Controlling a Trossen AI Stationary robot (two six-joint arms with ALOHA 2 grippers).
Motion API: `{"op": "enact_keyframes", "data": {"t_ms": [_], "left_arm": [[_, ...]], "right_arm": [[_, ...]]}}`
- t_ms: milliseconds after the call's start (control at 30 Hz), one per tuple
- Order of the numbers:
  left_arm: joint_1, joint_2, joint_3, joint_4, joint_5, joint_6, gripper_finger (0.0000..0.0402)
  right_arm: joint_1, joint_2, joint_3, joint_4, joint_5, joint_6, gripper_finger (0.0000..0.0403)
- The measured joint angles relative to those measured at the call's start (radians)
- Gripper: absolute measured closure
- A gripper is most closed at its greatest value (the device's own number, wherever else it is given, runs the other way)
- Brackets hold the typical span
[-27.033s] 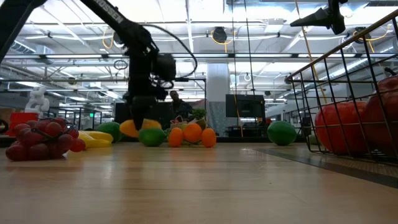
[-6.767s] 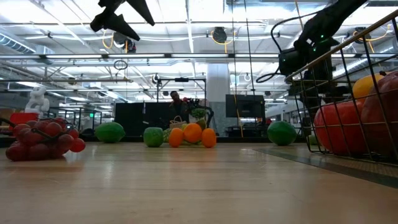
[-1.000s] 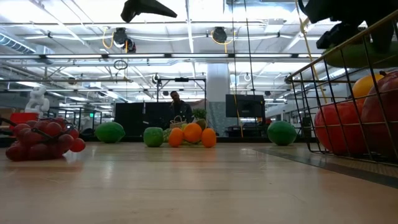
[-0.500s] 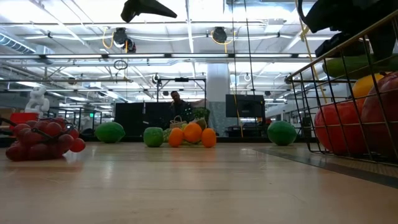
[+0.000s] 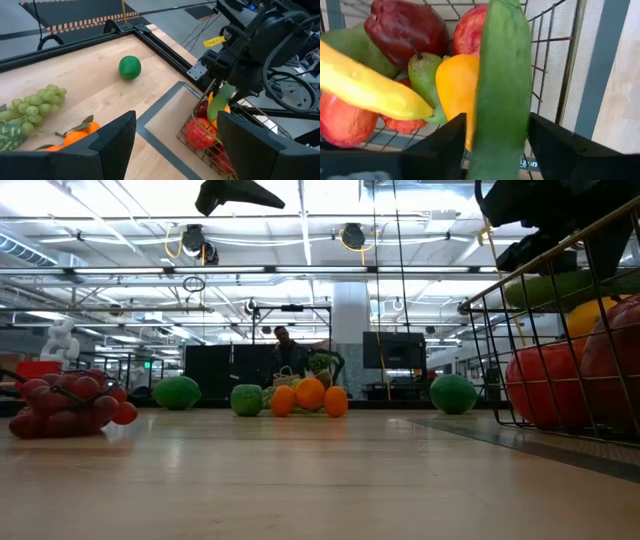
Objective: Build produce basket
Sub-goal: Put the green cucumber into the wire basket, then put the middle green lime into the wire basket
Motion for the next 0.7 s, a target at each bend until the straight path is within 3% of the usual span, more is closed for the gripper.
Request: {"op": "enact_keyframes", "data": {"t_ms": [167, 300, 433, 700], "left_arm": [[0.001, 0.000, 0.000, -0.016, 0.061, 0.044, 0.0126], [0.002, -0.024, -0.001, -0.144, 0.099, 0.061, 0.0126], [0.020, -0.052, -0.001, -0.276, 0.107, 0.064, 0.0126], [0.052, -0.088, -0.002, -0.389, 0.243, 0.116, 0.0126]], "right_arm": [[0.000, 0.001, 0.014, -0.008, -0.005, 0.070, 0.0134], [0.007, 0.000, 0.076, -0.017, -0.007, 0.162, 0.0101], [0.026, -0.003, 0.149, 0.024, -0.005, 0.244, 0.0092], [0.064, -0.012, 0.235, 0.157, -0.005, 0.563, 0.0100]]}}
